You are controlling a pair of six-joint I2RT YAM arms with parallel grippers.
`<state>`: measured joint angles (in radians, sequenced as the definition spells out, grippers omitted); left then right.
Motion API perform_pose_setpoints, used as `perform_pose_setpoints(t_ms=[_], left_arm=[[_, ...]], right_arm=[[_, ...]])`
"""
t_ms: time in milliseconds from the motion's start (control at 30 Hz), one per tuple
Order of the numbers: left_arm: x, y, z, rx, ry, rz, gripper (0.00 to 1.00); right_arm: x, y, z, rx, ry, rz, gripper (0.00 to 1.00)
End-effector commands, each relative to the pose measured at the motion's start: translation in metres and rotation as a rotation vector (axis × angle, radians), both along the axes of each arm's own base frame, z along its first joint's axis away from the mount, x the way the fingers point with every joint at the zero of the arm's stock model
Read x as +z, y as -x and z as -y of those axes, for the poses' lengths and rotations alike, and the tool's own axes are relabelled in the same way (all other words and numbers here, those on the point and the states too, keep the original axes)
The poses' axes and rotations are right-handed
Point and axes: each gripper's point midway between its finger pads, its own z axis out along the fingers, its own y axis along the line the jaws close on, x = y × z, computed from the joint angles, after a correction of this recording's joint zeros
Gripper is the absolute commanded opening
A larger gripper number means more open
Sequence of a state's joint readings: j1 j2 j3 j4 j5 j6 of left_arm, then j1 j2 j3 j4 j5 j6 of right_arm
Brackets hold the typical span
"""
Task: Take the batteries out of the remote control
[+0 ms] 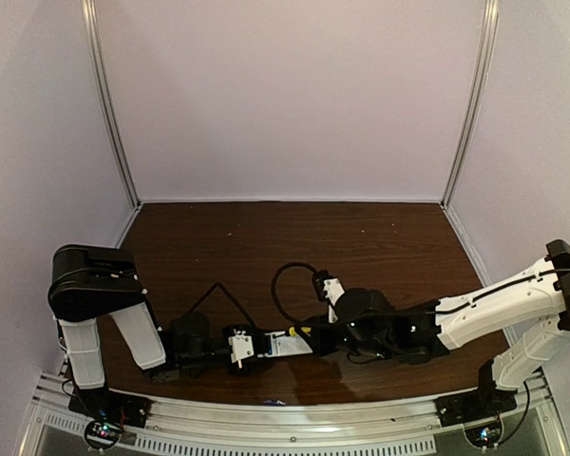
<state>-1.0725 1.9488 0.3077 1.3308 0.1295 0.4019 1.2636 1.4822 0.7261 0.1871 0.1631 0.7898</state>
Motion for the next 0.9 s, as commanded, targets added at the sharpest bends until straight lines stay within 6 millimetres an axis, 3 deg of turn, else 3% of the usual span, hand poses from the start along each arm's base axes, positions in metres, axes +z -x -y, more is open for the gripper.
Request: perform_pose_setpoints(t_ms=[0, 533, 867], left_arm=[[0.07, -0.006, 0.007, 0.004, 0.267, 0.151, 0.0], [0.072, -0.004, 0.008, -0.003, 0.272, 0.147, 0.0], [0.072, -0.003, 0.008, -0.012, 0.274, 0.145, 0.0]], right_arm=[[-0.003, 0.002, -0.01, 0.03, -0.014, 0.004, 0.0], [-0.014, 0.001, -0.006, 0.028, -0.042, 0.036, 0.0], [-0.026, 0.004, -0.001, 0.094, 0.032, 0.112, 0.0]])
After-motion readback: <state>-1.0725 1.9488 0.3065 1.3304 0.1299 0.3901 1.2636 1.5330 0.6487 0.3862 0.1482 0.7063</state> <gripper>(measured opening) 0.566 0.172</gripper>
